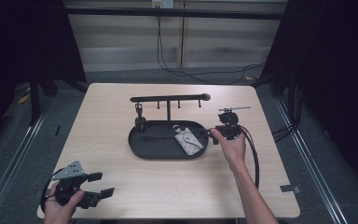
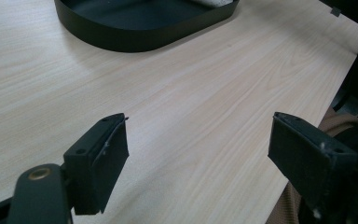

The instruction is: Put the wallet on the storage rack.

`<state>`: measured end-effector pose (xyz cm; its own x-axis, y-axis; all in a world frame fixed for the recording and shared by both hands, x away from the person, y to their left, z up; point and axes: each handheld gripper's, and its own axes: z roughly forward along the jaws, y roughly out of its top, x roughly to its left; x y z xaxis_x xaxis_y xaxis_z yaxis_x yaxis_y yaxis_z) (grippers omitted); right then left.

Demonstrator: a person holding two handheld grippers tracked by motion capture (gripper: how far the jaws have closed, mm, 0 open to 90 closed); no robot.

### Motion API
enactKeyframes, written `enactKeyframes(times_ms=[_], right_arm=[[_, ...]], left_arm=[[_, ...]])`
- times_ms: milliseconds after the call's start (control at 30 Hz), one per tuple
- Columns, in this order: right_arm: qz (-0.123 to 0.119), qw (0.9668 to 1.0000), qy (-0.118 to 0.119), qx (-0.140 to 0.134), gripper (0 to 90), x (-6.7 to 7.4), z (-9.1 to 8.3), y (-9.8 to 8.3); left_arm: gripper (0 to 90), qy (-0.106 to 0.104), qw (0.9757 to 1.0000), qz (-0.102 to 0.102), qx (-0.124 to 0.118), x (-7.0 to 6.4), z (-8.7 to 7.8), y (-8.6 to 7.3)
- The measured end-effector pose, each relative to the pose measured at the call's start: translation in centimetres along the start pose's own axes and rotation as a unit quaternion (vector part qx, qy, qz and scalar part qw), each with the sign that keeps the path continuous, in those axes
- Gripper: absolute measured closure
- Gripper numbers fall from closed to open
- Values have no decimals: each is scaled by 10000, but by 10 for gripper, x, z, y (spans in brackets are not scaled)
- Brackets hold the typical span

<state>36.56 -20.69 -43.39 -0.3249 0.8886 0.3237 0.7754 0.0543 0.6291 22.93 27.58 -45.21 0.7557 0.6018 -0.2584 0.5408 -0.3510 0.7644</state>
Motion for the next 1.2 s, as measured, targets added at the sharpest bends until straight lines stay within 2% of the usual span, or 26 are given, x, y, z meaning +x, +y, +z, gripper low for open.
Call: enactKeyframes(times_ms=[133,300,467,700,900,1033,1200], right_arm=[[-127,9999,-31,-83,147,2,-10,-6],[-348,9993,-134,-63,157,1,-24,-21],[-349,9991,-211,-127,167,-7,-38,-38],[-478,9983,-298,-120,179,-10,-58,-62],[-482,9980,-332,-227,179,-13,-73,-89],[-464,9979,-335,-307,185,-14,-75,-111],[-358,9982,-435,-209,183,-24,-78,-127]], left_arm=[[197,4,10000,22,1,0,0,0],[197,17,10000,-8,-38,0,-2,-1],[197,34,10000,-14,-25,0,-2,-1],[197,44,10000,-56,-24,1,-1,-1],[197,25,10000,-47,-55,0,-1,-1],[197,58,9999,-78,-82,1,-3,-1],[197,55,9999,-53,-129,0,-5,0]])
